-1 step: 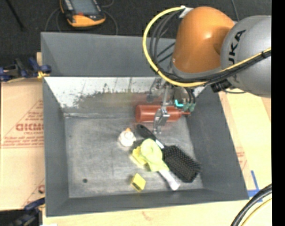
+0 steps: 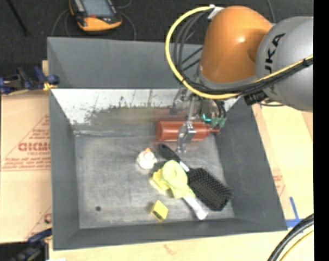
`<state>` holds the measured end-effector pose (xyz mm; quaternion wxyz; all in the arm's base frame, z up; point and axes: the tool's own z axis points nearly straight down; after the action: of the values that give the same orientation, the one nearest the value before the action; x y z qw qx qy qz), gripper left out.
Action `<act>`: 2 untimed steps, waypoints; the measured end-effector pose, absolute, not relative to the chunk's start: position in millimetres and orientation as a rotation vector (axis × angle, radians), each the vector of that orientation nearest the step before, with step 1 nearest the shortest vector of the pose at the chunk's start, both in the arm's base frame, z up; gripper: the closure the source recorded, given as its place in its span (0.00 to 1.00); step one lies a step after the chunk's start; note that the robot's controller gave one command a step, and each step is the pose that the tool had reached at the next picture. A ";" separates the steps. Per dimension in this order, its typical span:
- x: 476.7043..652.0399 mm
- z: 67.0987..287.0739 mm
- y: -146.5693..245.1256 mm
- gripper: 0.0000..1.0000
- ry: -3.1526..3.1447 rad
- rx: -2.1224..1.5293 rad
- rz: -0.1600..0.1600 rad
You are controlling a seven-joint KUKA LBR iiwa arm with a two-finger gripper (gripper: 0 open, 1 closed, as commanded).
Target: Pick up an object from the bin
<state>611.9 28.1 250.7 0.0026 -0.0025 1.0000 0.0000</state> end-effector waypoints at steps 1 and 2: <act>598.5 210.2 21.9 0.00 3.130 -0.131 -0.002; 582.6 151.4 7.9 0.00 3.098 -0.473 -0.002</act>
Offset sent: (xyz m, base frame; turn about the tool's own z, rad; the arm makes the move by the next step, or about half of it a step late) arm -0.0505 -0.0395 -0.1680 -0.5383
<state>582.6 7.9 151.4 0.0038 -0.1509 0.9885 -0.0007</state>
